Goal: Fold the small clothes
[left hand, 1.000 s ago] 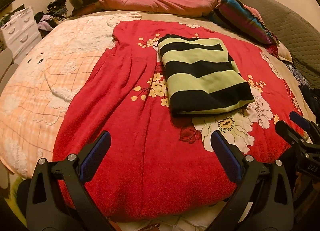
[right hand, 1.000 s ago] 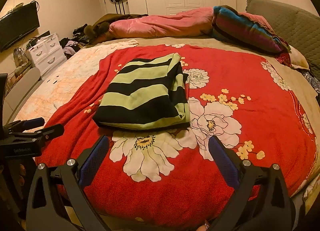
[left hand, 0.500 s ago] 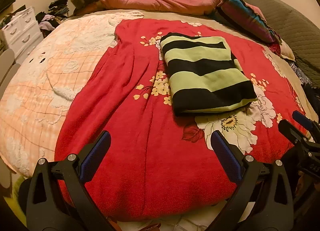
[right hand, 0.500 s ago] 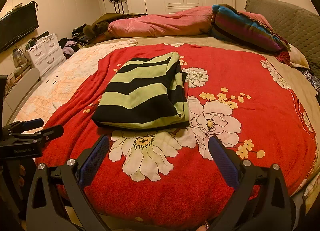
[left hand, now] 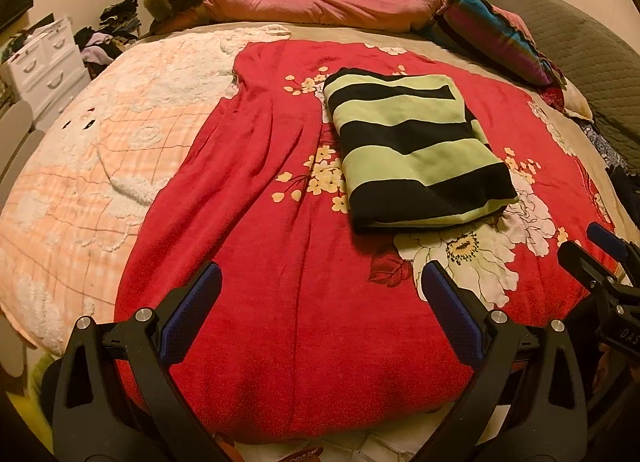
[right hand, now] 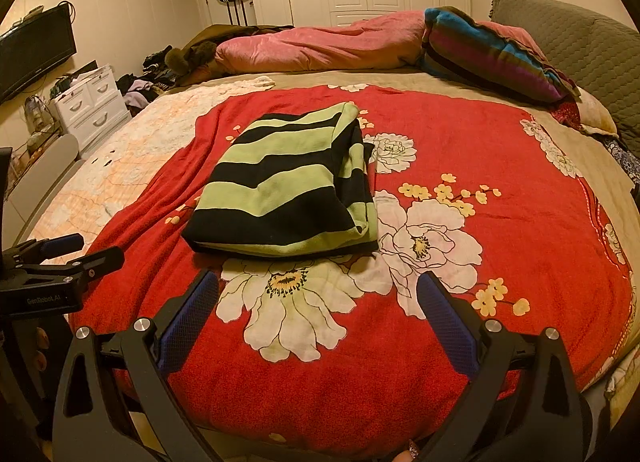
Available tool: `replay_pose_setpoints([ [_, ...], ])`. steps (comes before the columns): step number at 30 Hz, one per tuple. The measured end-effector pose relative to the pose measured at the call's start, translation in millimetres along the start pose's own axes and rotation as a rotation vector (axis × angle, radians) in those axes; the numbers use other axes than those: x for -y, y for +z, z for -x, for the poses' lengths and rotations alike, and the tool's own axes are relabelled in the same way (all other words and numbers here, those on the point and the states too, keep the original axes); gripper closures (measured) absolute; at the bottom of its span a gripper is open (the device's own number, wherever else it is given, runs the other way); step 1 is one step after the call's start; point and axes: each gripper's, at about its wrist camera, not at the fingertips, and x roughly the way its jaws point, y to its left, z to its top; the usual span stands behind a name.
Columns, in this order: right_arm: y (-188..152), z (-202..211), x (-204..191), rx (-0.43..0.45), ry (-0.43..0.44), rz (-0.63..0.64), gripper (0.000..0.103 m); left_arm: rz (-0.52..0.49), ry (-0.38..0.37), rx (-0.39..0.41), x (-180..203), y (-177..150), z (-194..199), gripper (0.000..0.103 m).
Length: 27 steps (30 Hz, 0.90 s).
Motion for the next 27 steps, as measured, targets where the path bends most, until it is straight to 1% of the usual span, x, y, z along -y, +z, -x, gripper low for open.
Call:
replay_pose_setpoints([
  [27,-0.7,-0.6,2.4,-0.003,-0.005,-0.002,0.004,-0.002,0.024,0.0,-1.7,1.3,0.8,0.009],
])
